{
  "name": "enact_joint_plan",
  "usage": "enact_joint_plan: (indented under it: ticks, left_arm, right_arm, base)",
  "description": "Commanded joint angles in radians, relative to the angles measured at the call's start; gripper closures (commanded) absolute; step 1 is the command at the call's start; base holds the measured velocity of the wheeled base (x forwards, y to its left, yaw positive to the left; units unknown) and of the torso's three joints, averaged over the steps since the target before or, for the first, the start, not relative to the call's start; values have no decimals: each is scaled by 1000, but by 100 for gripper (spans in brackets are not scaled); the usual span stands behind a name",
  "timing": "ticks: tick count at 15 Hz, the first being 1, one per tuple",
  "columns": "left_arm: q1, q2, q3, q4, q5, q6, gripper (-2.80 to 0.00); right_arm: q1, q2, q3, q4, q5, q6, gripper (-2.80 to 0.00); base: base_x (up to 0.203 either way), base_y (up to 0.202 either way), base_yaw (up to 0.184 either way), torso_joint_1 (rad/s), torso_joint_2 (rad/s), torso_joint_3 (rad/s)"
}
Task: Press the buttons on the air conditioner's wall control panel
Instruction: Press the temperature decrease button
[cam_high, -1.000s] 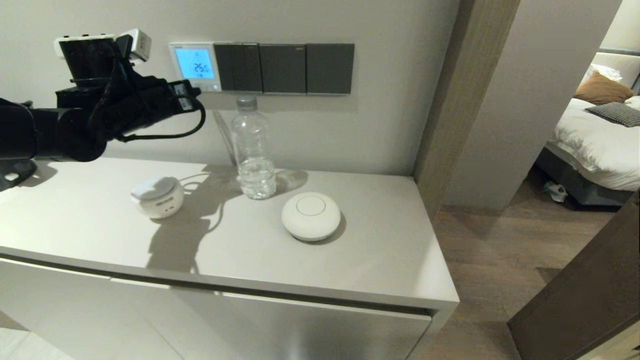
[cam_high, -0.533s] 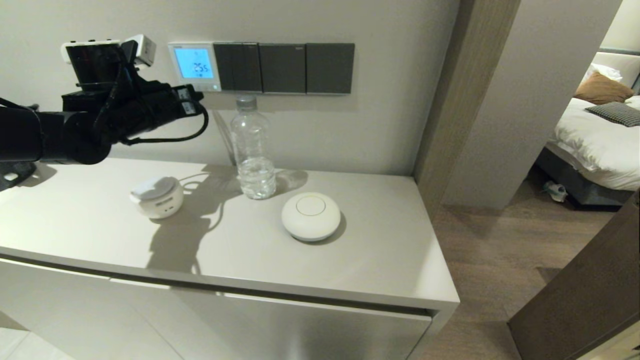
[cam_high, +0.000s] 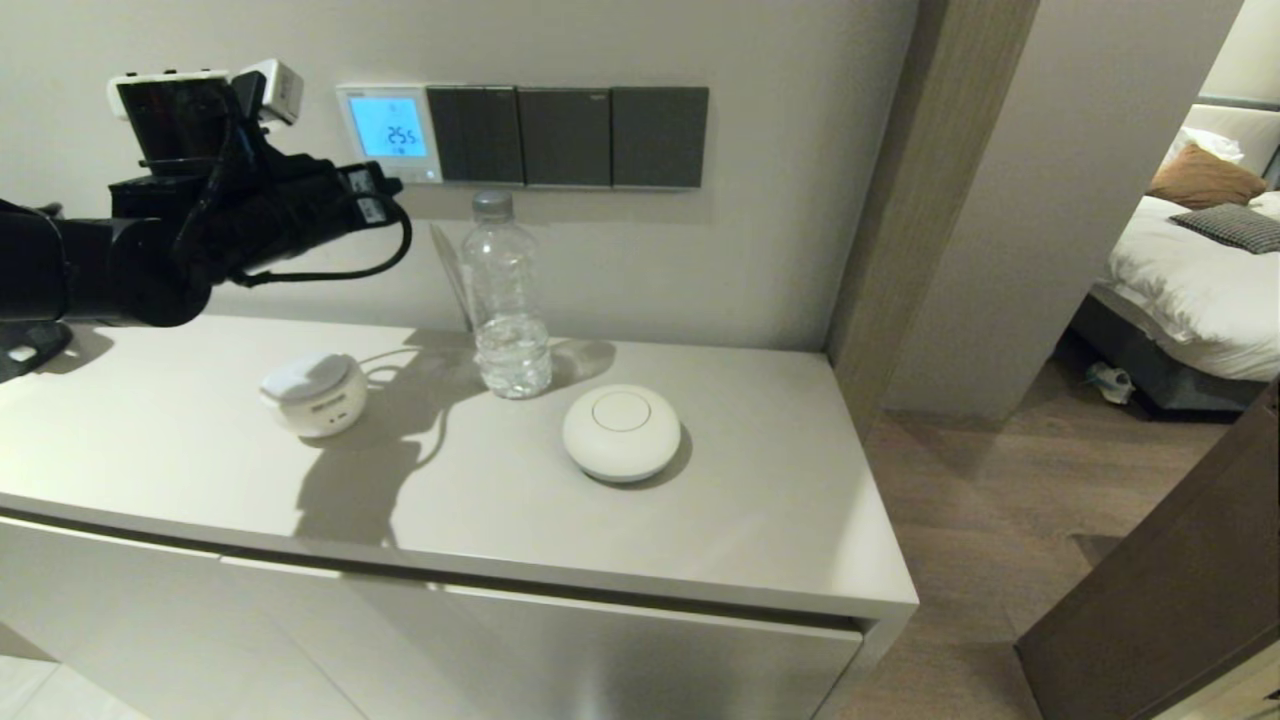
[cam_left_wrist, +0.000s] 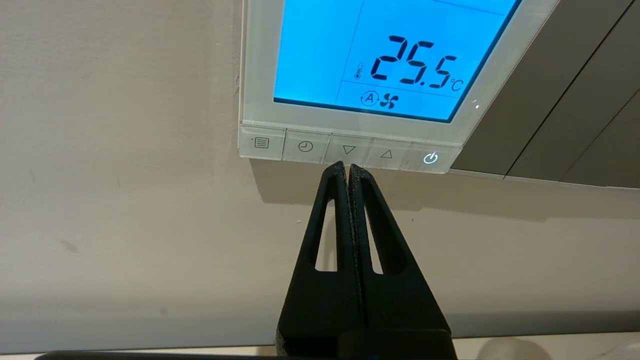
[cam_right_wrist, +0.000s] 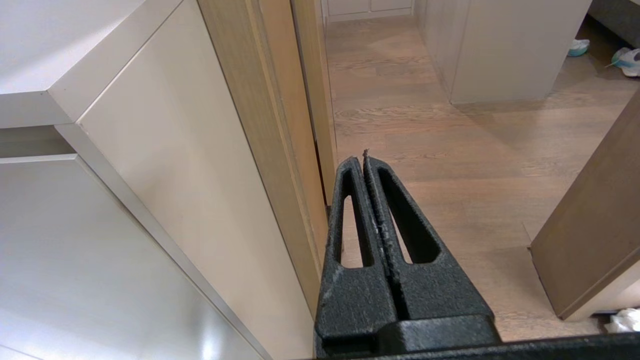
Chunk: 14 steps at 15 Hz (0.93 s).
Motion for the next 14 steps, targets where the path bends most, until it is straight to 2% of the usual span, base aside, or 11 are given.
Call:
enact_joint_plan:
  ticks: [1,14]
  left_arm:
    - [0,9,-6,-3,-1,-1,0]
    - [0,-15,12,-4,0,-3,0]
  right_arm:
    - [0,0,3,0,0,0,0]
    - [0,0,3,0,0,0,0]
  base:
    - [0,0,0,0,0,0]
    - [0,0,0,0,0,0]
